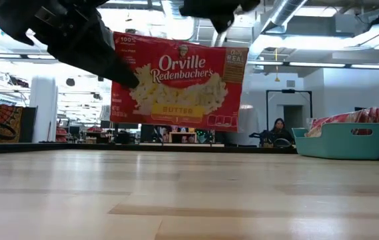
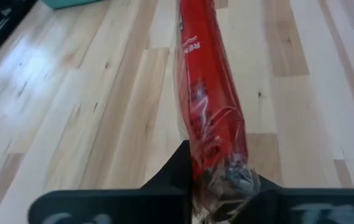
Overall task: Sort popcorn bags into baskets
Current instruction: Put the popcorn bag into the green bin
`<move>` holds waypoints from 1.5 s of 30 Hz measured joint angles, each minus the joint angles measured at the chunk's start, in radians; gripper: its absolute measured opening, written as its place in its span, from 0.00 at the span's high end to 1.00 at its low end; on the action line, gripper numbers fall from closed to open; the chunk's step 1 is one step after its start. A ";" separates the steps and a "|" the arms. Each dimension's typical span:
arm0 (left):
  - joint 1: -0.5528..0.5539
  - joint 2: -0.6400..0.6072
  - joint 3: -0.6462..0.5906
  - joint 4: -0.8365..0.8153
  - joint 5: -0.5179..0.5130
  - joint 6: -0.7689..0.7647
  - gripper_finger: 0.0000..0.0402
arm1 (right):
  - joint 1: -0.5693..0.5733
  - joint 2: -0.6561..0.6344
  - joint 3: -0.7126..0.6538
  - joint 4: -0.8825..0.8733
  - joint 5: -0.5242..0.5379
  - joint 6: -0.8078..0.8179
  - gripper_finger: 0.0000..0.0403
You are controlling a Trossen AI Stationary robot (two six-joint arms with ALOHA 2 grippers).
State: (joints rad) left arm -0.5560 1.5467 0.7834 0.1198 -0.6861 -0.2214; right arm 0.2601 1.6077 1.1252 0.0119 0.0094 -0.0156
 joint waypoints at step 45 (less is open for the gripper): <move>0.112 -0.011 0.000 0.010 -0.487 0.103 0.57 | -0.142 -0.272 -0.001 -0.848 0.774 0.569 0.98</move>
State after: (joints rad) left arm -0.4436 1.5356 0.7834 0.1300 -1.1734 -0.1180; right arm 0.1177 1.3360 1.1244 -0.8363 0.7835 0.5534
